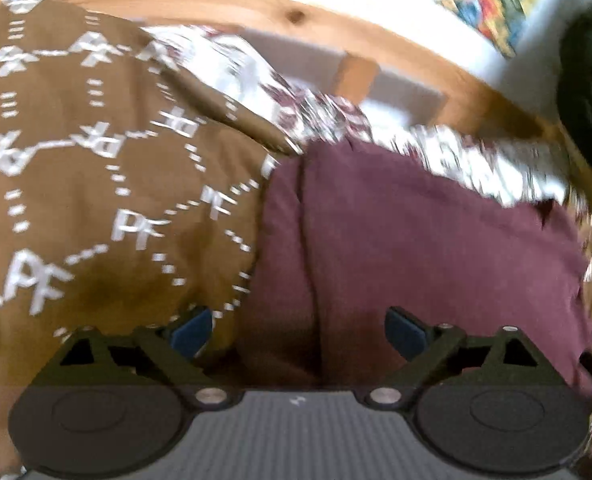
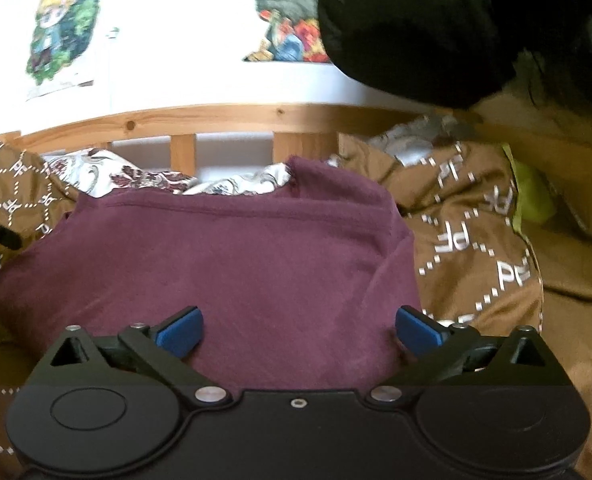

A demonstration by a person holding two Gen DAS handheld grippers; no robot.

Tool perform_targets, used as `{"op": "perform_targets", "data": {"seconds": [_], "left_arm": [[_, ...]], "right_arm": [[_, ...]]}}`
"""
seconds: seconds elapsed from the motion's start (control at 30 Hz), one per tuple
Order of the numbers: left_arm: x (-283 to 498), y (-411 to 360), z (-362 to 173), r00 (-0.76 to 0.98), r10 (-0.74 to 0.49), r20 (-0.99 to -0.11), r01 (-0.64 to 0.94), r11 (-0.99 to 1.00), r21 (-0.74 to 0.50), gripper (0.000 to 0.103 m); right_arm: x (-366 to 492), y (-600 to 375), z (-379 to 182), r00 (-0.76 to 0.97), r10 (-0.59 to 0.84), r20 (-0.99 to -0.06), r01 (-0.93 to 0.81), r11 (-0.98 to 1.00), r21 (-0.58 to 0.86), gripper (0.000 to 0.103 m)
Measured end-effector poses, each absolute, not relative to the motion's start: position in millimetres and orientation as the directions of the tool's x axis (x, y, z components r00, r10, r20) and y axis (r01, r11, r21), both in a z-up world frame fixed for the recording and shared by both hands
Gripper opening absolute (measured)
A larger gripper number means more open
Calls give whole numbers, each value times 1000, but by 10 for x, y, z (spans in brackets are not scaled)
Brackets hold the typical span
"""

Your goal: Fold small clothes

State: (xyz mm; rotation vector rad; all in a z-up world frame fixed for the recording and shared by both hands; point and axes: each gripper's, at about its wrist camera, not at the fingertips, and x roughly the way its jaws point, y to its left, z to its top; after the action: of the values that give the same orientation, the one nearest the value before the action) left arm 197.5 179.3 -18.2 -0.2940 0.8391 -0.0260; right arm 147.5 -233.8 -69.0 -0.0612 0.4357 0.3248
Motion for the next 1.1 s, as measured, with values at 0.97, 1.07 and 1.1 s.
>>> {"op": "perform_targets", "data": {"seconds": [0.97,1.07,1.1], "left_arm": [[1985,1665,-375,605,-177,-776,-97,951,-292,74],[1968,1683,-364,605,-182,-775,-104,947,-304,64],[1966,1685,-356,604,-182,-776,-109,946,-307,61]], "right_arm": [[1338,-1678,-832,820,387,-423,-482,864,-143,102],[1334,-1571,-911,789,398,-469,-523,835,-172,102],[1333,-1548,-946,787,385,-483,-523,831,-188,102]]}}
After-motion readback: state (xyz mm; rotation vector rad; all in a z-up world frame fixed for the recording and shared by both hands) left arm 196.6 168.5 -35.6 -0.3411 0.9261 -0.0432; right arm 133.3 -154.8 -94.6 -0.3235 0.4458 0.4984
